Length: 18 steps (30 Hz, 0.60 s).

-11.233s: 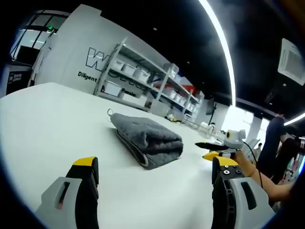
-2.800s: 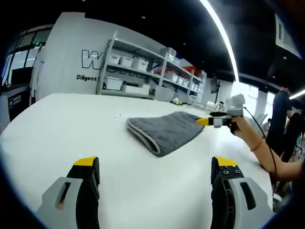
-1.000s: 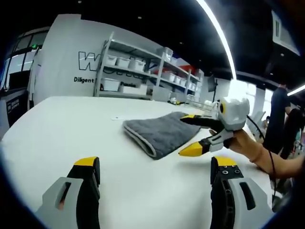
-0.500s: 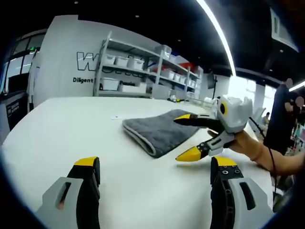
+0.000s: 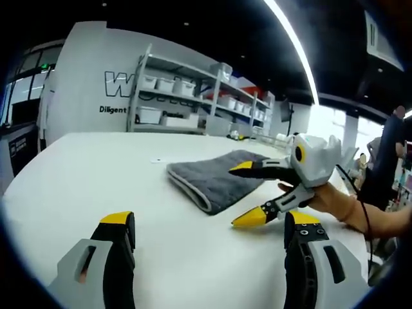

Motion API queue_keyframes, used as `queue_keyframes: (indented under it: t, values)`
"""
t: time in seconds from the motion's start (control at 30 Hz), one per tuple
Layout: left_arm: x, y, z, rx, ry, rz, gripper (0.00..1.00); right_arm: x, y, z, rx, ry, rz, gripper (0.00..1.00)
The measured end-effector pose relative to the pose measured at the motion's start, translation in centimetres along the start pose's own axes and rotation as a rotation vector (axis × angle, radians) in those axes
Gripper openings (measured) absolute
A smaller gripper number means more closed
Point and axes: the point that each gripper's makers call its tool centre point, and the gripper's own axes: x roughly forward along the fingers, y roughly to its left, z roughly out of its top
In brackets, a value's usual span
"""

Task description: Open the folded towel by lifting each exposed corner and separating the folded layers until the towel lies flat within the target outline without major curled edges

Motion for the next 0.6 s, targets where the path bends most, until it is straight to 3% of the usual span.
queue_keyframes:
  t: [0.23, 0.37, 0.5, 0.6]
  values:
    - [0.1, 0.1, -0.1, -0.013, 0.002, -0.006, 0.95, -0.1, -0.2, 0.1, 0.000, -0.013, -0.013, 0.69]
    - [0.1, 0.1, 0.1, -0.012, -0.004, -0.009, 0.95, 0.5, -0.3, 0.5, 0.006, -0.029, -0.012, 0.55]
    - [0.0, 0.1, 0.0, -0.013, -0.003, -0.006, 0.95, 1.4, -0.3, 0.5, -0.009, -0.011, -0.007, 0.48]
    - [0.0, 0.1, 0.1, -0.013, -0.005, -0.006, 0.94, 1.7, -0.3, 0.4, -0.003, -0.011, -0.005, 0.33]
